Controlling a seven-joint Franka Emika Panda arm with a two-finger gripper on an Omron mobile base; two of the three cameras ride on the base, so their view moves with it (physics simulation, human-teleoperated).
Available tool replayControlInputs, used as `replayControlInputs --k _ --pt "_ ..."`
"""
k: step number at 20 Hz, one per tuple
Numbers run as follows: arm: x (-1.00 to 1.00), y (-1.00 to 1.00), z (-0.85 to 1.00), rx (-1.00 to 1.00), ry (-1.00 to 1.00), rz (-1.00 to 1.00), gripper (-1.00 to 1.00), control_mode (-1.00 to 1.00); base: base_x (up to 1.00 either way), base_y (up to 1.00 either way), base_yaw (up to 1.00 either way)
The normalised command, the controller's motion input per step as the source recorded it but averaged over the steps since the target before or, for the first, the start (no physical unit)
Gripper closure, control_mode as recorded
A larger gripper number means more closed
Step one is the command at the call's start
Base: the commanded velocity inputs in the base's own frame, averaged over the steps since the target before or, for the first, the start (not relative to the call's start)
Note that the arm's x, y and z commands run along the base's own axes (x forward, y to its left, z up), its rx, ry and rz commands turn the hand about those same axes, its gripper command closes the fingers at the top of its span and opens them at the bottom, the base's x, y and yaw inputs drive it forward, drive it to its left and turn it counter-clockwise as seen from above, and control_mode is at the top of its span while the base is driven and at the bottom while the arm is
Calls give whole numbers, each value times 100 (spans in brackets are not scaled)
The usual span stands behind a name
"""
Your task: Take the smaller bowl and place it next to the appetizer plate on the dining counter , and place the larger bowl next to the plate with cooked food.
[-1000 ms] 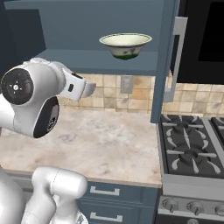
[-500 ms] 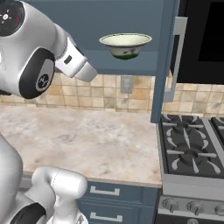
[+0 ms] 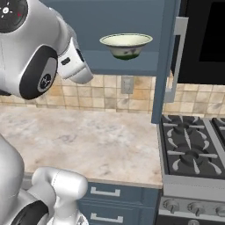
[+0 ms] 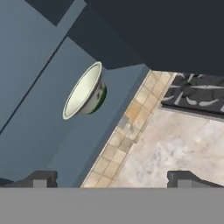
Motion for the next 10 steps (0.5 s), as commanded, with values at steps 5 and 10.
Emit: replayControlInputs --k 5,10 --pt "47 1 -13 1 -14 0 -100 -100 0 0 0" --pt "52 0 -22 2 6 9 -100 -100 0 0 0"
